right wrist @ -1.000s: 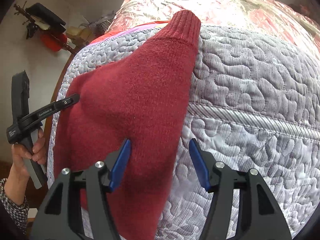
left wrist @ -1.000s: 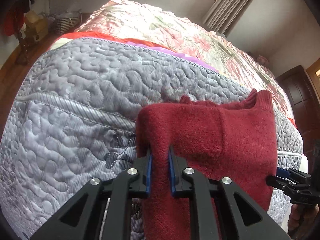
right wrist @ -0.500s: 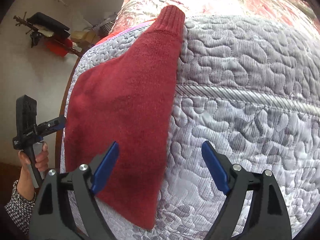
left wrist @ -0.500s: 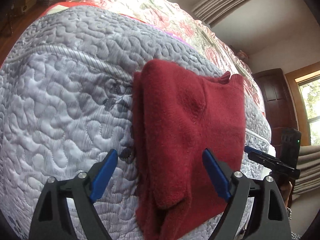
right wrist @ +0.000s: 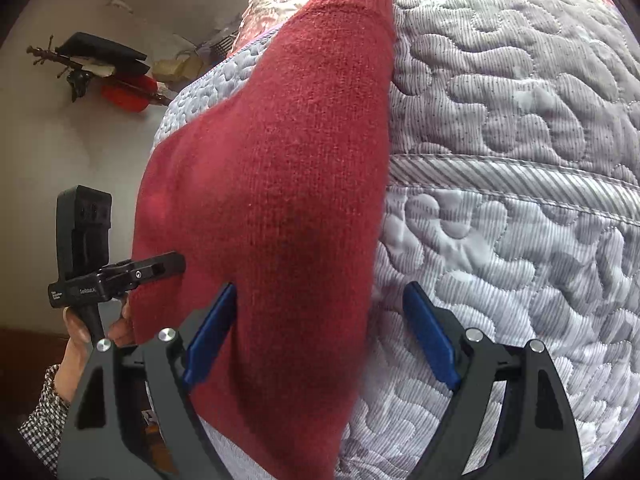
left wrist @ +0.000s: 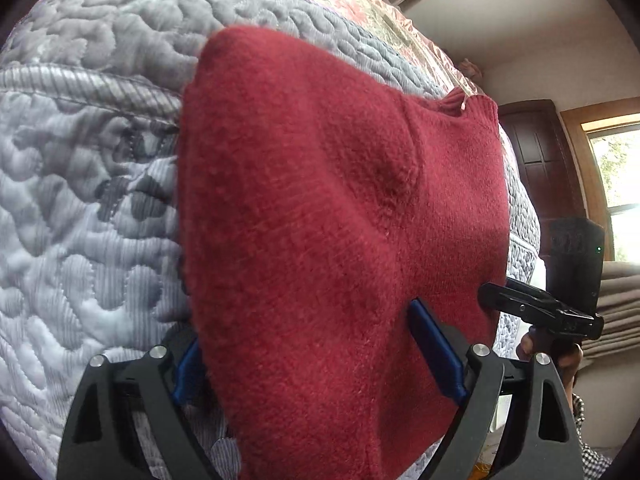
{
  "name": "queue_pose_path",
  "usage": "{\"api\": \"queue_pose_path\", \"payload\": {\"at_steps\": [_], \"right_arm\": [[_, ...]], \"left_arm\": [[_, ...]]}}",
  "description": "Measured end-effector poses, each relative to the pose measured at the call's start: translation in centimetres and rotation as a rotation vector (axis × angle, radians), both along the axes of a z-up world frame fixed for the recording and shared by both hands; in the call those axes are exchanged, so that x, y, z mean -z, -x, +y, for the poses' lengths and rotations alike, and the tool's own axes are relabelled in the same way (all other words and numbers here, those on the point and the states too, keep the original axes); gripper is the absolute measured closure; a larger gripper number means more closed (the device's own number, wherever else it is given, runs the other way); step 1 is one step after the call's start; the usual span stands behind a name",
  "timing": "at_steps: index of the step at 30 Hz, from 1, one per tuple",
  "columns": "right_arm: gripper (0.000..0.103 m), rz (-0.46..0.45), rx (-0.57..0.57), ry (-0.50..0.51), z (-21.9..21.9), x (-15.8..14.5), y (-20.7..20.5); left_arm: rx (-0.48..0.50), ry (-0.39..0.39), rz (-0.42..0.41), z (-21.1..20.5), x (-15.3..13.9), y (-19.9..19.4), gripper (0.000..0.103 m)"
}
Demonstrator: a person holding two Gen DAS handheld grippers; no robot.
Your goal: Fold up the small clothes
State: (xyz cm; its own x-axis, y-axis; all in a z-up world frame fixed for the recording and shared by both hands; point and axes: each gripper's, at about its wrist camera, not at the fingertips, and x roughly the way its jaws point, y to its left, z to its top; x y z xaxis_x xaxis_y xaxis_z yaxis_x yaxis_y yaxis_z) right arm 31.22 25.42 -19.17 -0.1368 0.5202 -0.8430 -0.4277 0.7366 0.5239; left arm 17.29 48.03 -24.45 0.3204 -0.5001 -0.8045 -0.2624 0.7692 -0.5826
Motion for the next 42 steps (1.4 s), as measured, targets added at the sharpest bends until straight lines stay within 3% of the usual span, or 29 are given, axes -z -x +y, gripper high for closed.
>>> {"api": "queue_pose_path", "payload": {"at_steps": [3,6,8,11,14,22,29,34,38,42], "right_arm": [[0.019,0.007,-0.006,-0.009,0.5,0.5,0.0],[0.024,0.014,-0.012,-0.019,1.2,1.0,0.0],[0.038,0.039,-0.012,-0.048,1.1,1.3,-0.1],[0.048,0.046,0.004,-0.061,0.9,1.4,-0.2],[0.06,0.057,0.015,-0.12,-0.5,0.5,0.1],[0.065,-0.001,0.015,-0.189,-5.5,-4.5,2.9],[0.065,-0.024,0.064,-0.208,-16.0,-9.0,6.4],[0.065,-0.068,0.097,-0.161,-23.5,-11.3,8.2],[0.065,-0.067,0.135,-0.128,-28.4,-11.0,8.9],[0.064,-0.017,0.166,-0.082,-32.8,-7.6,9.0]], "left_arm": [[0.02,-0.002,-0.003,-0.4,0.1,-0.3,0.017],[0.036,0.019,0.011,-1.0,0.2,-0.5,0.033],[0.021,0.068,0.021,-1.0,0.5,-0.5,0.05],[0.023,0.093,0.005,-1.2,0.4,-0.3,0.063],[0.026,0.096,-0.023,-1.7,-0.1,0.0,0.067],[0.044,0.121,-0.087,-5.1,-3.0,2.7,0.069],[0.1,0.182,-0.147,-12.9,-6.7,4.8,0.069],[0.162,0.18,-0.169,-20.4,-8.4,5.0,0.069],[0.179,0.184,-0.165,-26.0,-8.2,4.7,0.069],[0.18,0.152,-0.117,-30.3,-5.6,4.9,0.069]]}}
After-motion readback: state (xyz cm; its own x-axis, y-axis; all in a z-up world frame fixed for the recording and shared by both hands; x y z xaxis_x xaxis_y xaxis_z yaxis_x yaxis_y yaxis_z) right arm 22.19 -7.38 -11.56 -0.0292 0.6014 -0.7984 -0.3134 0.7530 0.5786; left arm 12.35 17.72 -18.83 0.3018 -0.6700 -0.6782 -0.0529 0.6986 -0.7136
